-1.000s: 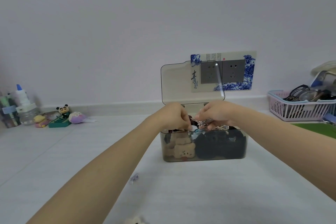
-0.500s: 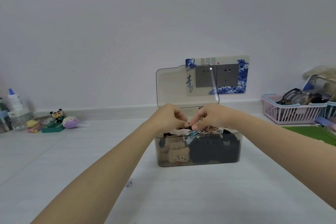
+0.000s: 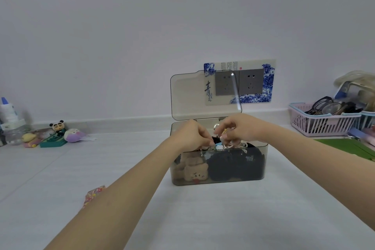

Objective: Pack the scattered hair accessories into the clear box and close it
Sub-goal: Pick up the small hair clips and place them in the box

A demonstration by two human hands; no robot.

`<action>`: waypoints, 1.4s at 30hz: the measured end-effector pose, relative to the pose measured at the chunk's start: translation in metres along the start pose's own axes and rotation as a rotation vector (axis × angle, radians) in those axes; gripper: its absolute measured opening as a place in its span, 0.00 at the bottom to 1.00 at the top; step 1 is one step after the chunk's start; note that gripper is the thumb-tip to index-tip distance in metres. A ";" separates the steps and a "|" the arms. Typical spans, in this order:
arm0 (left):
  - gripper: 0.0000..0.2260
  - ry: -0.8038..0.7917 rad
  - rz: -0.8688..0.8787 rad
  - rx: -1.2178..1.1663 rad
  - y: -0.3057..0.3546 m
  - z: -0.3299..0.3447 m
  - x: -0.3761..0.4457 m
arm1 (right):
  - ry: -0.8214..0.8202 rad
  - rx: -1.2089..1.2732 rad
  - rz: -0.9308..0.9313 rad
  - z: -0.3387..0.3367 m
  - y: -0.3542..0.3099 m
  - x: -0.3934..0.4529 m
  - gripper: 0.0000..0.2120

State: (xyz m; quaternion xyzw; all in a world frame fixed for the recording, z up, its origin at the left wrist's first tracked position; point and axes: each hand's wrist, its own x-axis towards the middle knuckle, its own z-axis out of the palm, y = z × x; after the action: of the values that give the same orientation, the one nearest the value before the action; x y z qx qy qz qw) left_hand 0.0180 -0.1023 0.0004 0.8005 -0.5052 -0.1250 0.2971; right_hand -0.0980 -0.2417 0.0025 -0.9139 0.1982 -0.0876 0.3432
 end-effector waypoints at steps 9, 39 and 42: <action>0.09 0.004 0.049 0.066 0.002 0.007 0.007 | 0.066 -0.008 -0.031 -0.001 0.008 0.001 0.07; 0.05 -0.017 0.091 -0.091 -0.001 0.019 0.017 | 0.192 -0.214 -0.024 -0.007 0.018 -0.020 0.08; 0.05 -0.025 0.091 -0.084 -0.001 0.020 0.019 | 0.173 -0.261 -0.039 -0.006 0.017 -0.019 0.08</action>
State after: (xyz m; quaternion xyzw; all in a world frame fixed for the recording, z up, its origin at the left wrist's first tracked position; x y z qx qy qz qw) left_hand 0.0174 -0.1253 -0.0141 0.7619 -0.5391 -0.1424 0.3296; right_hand -0.1224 -0.2489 -0.0047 -0.9434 0.2189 -0.1463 0.2014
